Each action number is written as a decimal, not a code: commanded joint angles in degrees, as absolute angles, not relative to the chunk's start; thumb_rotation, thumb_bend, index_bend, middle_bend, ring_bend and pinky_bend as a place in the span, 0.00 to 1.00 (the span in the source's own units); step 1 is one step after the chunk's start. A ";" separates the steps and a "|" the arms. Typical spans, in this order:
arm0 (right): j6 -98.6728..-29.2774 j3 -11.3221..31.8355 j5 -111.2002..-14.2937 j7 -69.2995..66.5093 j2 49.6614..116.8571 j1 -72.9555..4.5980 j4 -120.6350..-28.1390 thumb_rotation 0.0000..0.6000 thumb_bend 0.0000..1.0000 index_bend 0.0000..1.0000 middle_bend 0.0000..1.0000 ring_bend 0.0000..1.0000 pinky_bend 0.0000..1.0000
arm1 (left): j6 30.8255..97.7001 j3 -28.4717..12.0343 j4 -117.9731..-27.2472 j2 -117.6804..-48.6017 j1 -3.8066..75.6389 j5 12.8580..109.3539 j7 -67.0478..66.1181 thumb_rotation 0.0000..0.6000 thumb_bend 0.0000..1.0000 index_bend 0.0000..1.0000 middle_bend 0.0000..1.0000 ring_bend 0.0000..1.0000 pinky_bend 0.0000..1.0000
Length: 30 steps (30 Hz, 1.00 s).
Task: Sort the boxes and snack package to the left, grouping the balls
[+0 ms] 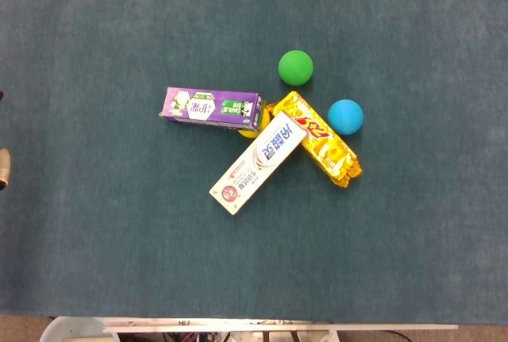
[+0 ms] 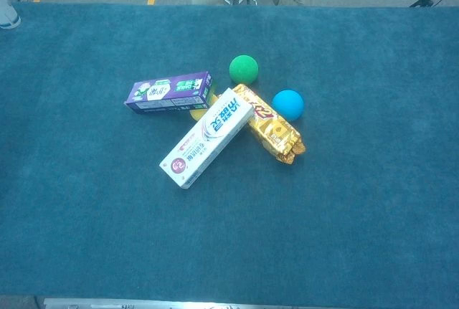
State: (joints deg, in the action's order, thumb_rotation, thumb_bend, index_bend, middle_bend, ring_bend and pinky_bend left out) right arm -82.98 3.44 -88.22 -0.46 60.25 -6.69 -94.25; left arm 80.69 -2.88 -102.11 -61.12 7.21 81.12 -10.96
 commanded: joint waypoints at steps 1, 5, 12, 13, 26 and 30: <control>-82.96 3.36 -88.22 -0.36 60.26 -6.67 -94.37 1.00 0.06 0.16 0.26 0.16 0.24 | 80.57 -2.86 -102.03 -61.10 7.30 81.15 -10.86 1.00 0.48 0.10 0.08 0.05 0.04; -82.91 3.39 -88.20 -0.36 60.36 -6.77 -94.39 1.00 0.06 0.16 0.26 0.16 0.24 | 80.30 -2.81 -101.90 -60.99 7.51 81.29 -10.54 1.00 0.48 0.10 0.08 0.05 0.04; -83.84 4.22 -88.14 -0.56 60.06 -6.94 -95.12 1.00 0.06 0.16 0.26 0.16 0.24 | 78.65 -2.81 -102.30 -59.83 9.13 83.34 -8.85 1.00 0.48 0.10 0.08 0.05 0.04; -83.96 4.42 -88.19 -0.43 59.82 -7.04 -95.51 1.00 0.06 0.16 0.26 0.16 0.24 | 77.89 -2.85 -102.54 -59.44 9.71 83.72 -8.31 1.00 0.47 0.10 0.08 0.05 0.04; -84.12 7.20 -87.62 1.63 56.79 -8.95 -102.48 1.00 0.06 0.16 0.26 0.16 0.24 | 66.61 -4.07 -104.24 -57.11 19.78 89.91 -0.24 1.00 0.48 0.10 0.08 0.05 0.04; -83.14 7.05 -87.67 2.30 56.48 -9.49 -103.63 1.00 0.06 0.16 0.26 0.16 0.24 | 61.69 -4.79 -103.64 -57.93 23.99 90.37 1.48 1.00 0.48 0.09 0.08 0.05 0.04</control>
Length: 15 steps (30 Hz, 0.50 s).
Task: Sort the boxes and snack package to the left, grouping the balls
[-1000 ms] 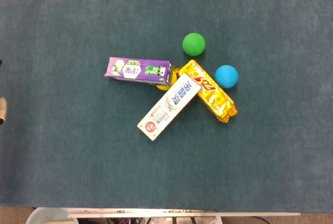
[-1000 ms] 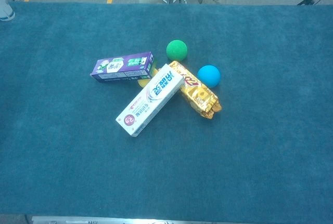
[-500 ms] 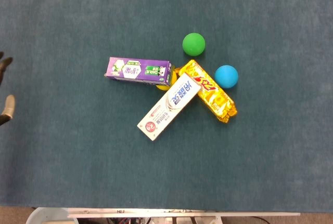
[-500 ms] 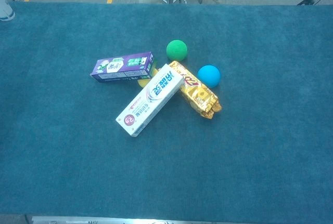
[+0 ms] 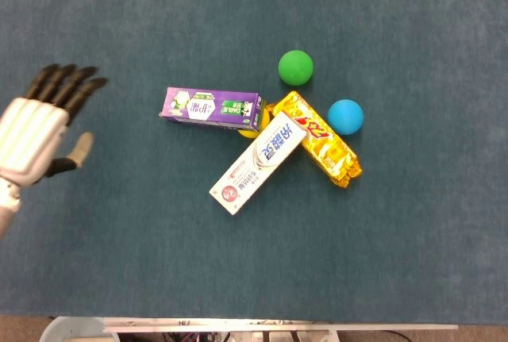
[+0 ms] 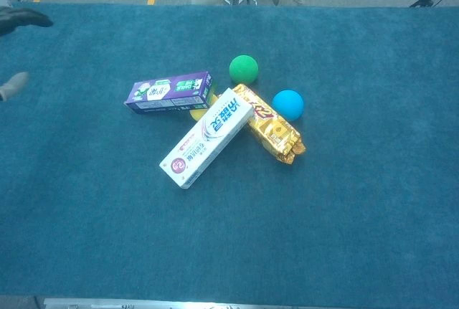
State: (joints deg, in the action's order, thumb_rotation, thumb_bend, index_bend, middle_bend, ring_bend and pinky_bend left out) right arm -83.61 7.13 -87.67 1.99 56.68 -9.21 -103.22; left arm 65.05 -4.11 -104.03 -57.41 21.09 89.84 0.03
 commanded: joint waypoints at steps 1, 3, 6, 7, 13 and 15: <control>-82.95 6.97 -87.73 2.42 56.46 -9.58 -103.78 1.00 0.06 0.16 0.26 0.16 0.24 | 59.97 -4.99 -103.30 -58.19 25.29 90.14 1.77 1.00 0.48 0.09 0.07 0.05 0.04; -82.76 6.85 -87.76 2.46 56.50 -9.66 -103.81 1.00 0.06 0.16 0.26 0.16 0.24 | 57.43 -5.20 -102.70 -58.75 27.09 89.50 1.95 1.00 0.48 0.07 0.07 0.05 0.04; -82.55 6.67 -87.50 2.18 56.61 -9.64 -103.51 1.00 0.06 0.16 0.26 0.16 0.24 | 53.58 -5.40 -101.60 -59.99 29.81 88.36 1.77 1.00 0.48 0.03 0.04 0.05 0.04; -82.36 6.61 -87.29 2.09 56.67 -9.67 -103.29 1.00 0.06 0.16 0.26 0.16 0.24 | 52.34 -5.58 -101.03 -60.69 30.83 87.86 1.65 1.00 0.48 0.02 0.04 0.05 0.04; -81.40 6.62 -86.12 1.20 57.14 -9.98 -102.06 1.00 0.06 0.16 0.26 0.16 0.24 | 45.71 -6.62 -98.54 -64.07 36.10 84.43 0.74 1.00 0.47 0.00 0.00 0.02 0.04; -81.08 6.56 -85.82 0.73 57.35 -10.06 -101.48 1.00 0.06 0.16 0.26 0.16 0.24 | 43.54 -6.91 -97.36 -65.47 37.86 82.98 -0.18 1.00 0.47 0.00 0.00 0.01 0.04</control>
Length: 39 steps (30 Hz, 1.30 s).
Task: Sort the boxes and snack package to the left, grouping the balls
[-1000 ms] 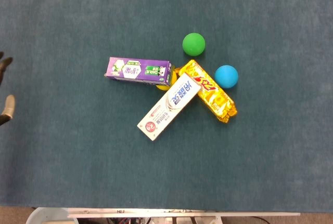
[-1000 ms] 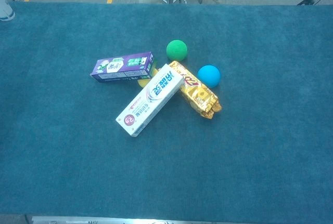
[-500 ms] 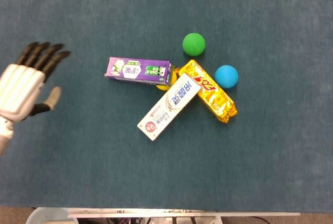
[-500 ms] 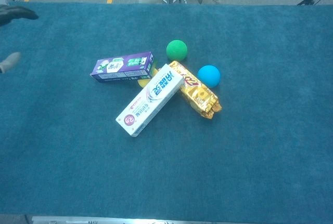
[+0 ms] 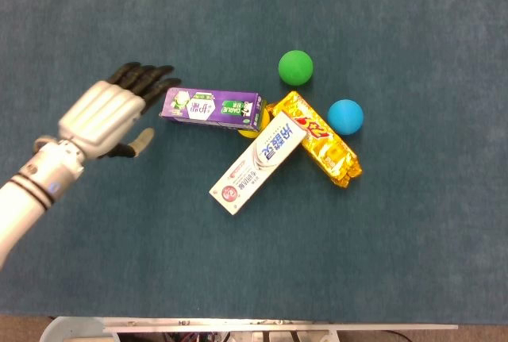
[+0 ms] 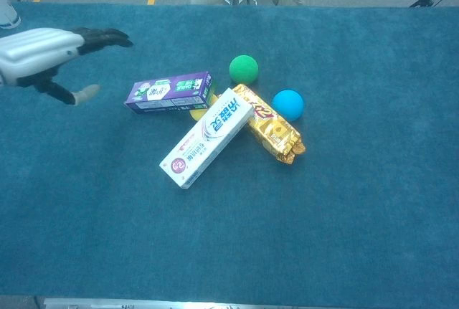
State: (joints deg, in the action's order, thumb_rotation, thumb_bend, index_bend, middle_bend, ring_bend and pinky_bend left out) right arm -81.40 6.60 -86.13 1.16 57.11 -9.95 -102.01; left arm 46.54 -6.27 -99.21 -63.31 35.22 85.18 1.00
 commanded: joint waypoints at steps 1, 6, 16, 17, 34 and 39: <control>-80.92 6.54 -85.67 0.60 57.46 -10.10 -101.21 1.00 0.06 0.16 0.26 0.16 0.24 | 42.71 -6.99 -96.75 -66.12 38.56 82.32 -0.81 1.00 0.47 0.00 0.00 0.00 0.04; -80.13 6.48 -84.89 -0.26 57.94 -10.34 -99.98 1.00 0.06 0.16 0.26 0.16 0.24 | 38.83 -7.36 -94.57 -69.05 41.88 77.24 -5.48 1.00 0.37 0.00 0.00 0.00 0.04; -78.57 6.30 -84.07 -2.02 59.30 -11.04 -97.58 1.00 0.06 0.16 0.26 0.16 0.24 | 35.34 -7.07 -91.92 -73.72 46.72 66.21 -11.86 1.00 0.27 0.00 0.01 0.00 0.04; -78.45 6.29 -84.03 -2.17 59.40 -11.10 -97.38 1.00 0.06 0.16 0.26 0.16 0.24 | 35.15 -6.96 -91.51 -74.15 47.10 65.39 -12.25 1.00 0.27 0.00 0.02 0.00 0.04; -78.26 5.95 -83.19 -4.99 60.16 -10.72 -94.50 1.00 0.06 0.16 0.26 0.16 0.24 | 33.89 -7.12 -85.07 -81.27 50.73 59.67 -9.17 1.00 0.27 0.13 0.21 0.18 0.12; -78.59 5.91 -83.15 -5.43 60.08 -10.47 -94.19 1.00 0.06 0.16 0.26 0.16 0.24 | 35.64 -8.09 -82.89 -83.27 49.95 61.19 -5.24 1.00 0.27 0.35 0.41 0.35 0.20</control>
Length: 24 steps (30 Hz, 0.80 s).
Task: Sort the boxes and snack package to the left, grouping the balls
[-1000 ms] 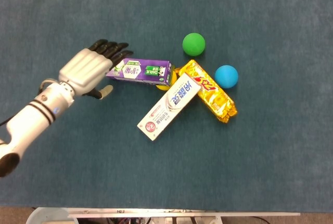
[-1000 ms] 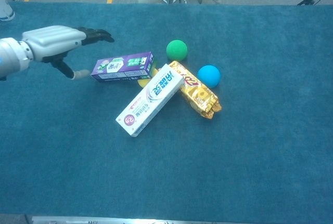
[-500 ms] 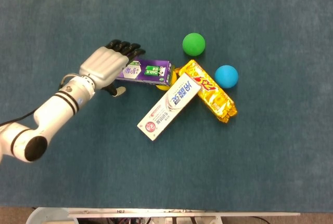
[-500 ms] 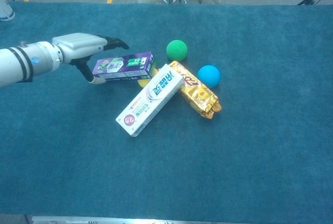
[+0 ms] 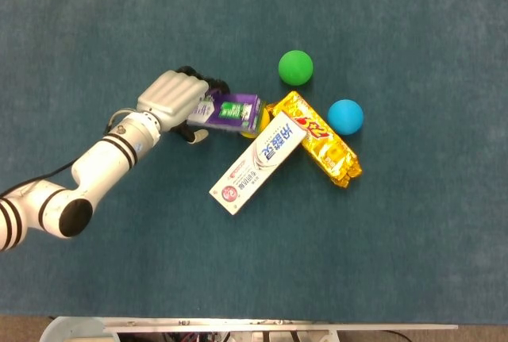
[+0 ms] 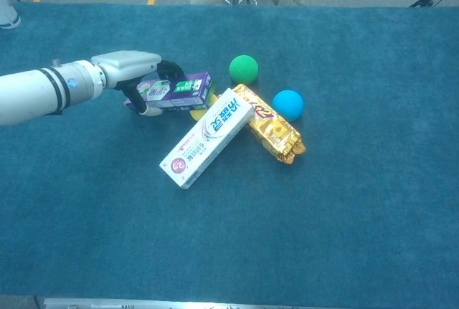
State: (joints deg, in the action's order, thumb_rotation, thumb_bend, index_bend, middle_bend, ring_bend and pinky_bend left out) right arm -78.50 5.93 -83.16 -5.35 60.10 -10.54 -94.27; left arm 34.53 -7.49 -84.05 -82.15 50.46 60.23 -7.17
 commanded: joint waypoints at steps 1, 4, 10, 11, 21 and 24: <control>-78.65 5.90 -83.14 -5.49 60.09 -10.42 -94.17 1.00 0.06 0.16 0.26 0.16 0.24 | 36.15 -8.21 -82.57 -83.61 49.71 61.66 -4.56 1.00 0.27 0.39 0.47 0.40 0.23; -78.86 5.89 -83.13 -5.69 60.14 -10.28 -94.14 1.00 0.06 0.16 0.26 0.16 0.24 | 37.60 -8.26 -81.59 -84.36 48.93 63.02 -2.82 1.00 0.27 0.45 0.56 0.47 0.28; -79.15 5.91 -83.32 -5.93 60.24 -10.18 -94.18 1.00 0.06 0.16 0.26 0.16 0.24 | 39.00 -7.66 -82.41 -82.61 47.55 64.37 -1.13 1.00 0.27 0.48 0.64 0.54 0.35; -79.16 5.92 -83.37 -5.93 60.26 -10.20 -94.21 1.00 0.06 0.16 0.26 0.16 0.24 | 39.39 -7.53 -82.83 -82.03 47.27 64.62 -1.10 1.00 0.27 0.48 0.64 0.54 0.35; -78.94 5.87 -83.91 -6.09 60.85 -10.57 -94.28 1.00 0.06 0.16 0.26 0.16 0.24 | 44.48 -4.44 -86.66 -74.54 44.12 64.31 -8.19 1.00 0.27 0.48 0.64 0.54 0.35; -78.77 5.82 -84.04 -5.98 60.96 -10.72 -94.35 1.00 0.06 0.16 0.26 0.16 0.24 | 45.67 -3.39 -86.59 -73.90 43.49 62.98 -11.60 1.00 0.27 0.48 0.64 0.54 0.35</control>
State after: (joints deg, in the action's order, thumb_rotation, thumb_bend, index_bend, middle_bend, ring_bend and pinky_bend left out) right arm -78.77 5.82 -84.04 -5.98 60.95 -10.72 -94.35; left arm 44.45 -4.47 -86.32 -74.81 44.24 64.06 -9.28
